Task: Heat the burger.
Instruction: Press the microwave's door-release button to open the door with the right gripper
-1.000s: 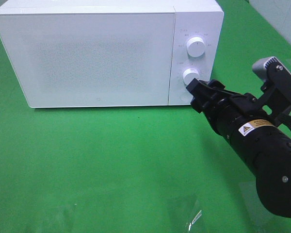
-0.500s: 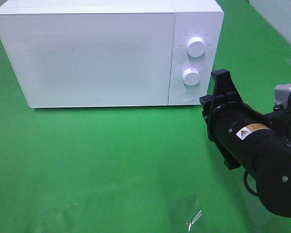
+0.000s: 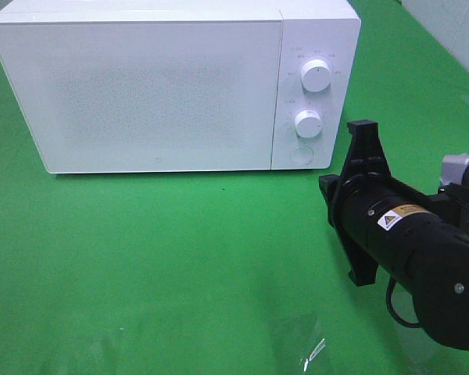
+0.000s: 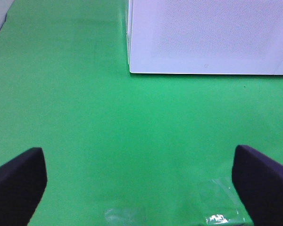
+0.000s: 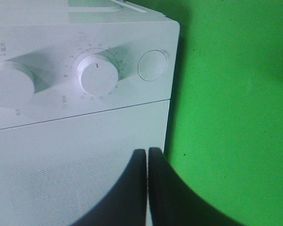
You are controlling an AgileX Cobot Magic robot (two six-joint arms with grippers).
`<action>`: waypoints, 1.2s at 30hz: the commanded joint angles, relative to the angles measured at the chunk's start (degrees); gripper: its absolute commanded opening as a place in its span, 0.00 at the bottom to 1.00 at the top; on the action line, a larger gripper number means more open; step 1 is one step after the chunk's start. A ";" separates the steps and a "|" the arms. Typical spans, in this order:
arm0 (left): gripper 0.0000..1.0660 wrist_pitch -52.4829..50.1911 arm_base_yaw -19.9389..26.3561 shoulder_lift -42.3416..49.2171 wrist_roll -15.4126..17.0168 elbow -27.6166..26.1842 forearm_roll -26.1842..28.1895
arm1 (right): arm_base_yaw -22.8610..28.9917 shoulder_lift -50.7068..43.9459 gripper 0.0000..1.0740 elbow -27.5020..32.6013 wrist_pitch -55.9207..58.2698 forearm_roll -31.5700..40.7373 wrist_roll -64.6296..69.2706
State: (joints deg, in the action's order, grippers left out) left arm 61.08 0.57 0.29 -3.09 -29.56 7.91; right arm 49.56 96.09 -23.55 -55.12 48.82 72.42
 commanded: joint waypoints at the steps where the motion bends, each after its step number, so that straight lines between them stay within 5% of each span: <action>1: 0.94 0.29 0.17 0.23 0.29 -0.06 0.11 | -0.23 0.00 0.00 -0.34 0.40 -0.34 0.57; 15: 0.94 0.29 0.17 0.23 0.29 -0.06 0.11 | -0.23 5.10 0.00 -1.26 -0.97 -0.34 3.38; 36: 0.94 0.29 0.17 0.23 0.29 -0.06 0.11 | -12.20 11.06 0.00 -9.22 2.92 -8.25 4.41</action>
State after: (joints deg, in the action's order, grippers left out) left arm 61.08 0.57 0.29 -3.09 -29.56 7.91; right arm 37.70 106.86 -32.26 -52.77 41.77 76.95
